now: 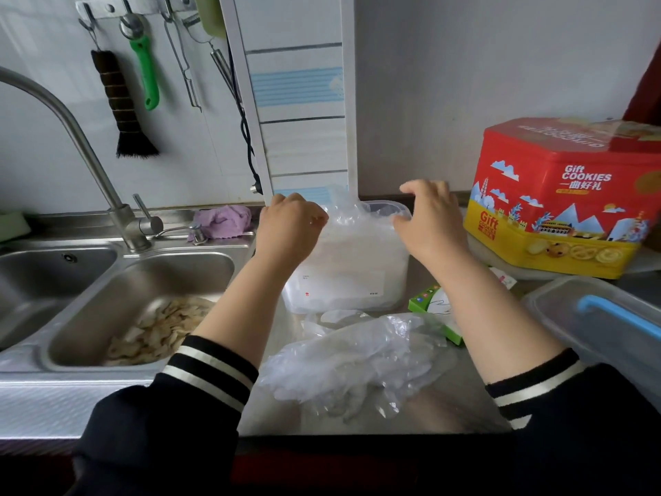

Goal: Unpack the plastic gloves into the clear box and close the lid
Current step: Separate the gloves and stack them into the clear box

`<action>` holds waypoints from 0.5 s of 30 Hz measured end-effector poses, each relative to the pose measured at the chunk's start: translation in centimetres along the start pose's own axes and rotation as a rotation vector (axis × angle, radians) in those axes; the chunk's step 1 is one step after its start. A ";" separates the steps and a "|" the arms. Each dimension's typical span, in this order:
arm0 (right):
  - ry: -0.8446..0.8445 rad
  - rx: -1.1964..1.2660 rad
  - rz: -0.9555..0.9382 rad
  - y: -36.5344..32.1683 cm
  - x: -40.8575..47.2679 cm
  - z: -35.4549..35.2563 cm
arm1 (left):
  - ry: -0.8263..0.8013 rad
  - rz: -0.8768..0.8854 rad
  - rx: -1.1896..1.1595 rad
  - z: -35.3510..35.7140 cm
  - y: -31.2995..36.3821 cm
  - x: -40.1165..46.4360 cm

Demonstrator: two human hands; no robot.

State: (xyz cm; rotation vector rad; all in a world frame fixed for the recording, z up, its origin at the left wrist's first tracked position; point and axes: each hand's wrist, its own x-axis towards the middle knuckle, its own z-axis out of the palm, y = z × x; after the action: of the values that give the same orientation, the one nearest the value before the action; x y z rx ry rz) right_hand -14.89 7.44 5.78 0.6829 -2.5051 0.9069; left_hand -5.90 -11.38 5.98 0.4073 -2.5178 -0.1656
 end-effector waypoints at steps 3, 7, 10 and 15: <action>0.005 0.380 -0.013 0.3 -2.5 -1.5 | 0.147 0.021 -0.048 0.1 0.0 -1.1; -0.604 0.554 -0.033 0.5 -6.2 -3.4 | 0.374 0.055 -0.241 -0.8 1.4 -3.9; -0.818 0.333 -0.029 1.7 -8.6 -2.2 | 0.343 0.038 -0.469 -1.0 3.4 -7.4; -0.557 0.273 0.025 2.4 -10.6 0.1 | 0.068 0.014 -0.616 2.5 4.2 -12.8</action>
State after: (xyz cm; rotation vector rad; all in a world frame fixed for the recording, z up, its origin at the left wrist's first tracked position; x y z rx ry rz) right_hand -7.77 12.26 -0.84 1.1241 -2.8938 1.2178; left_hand 1.67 -3.19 -1.94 0.1375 -2.2523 -0.8741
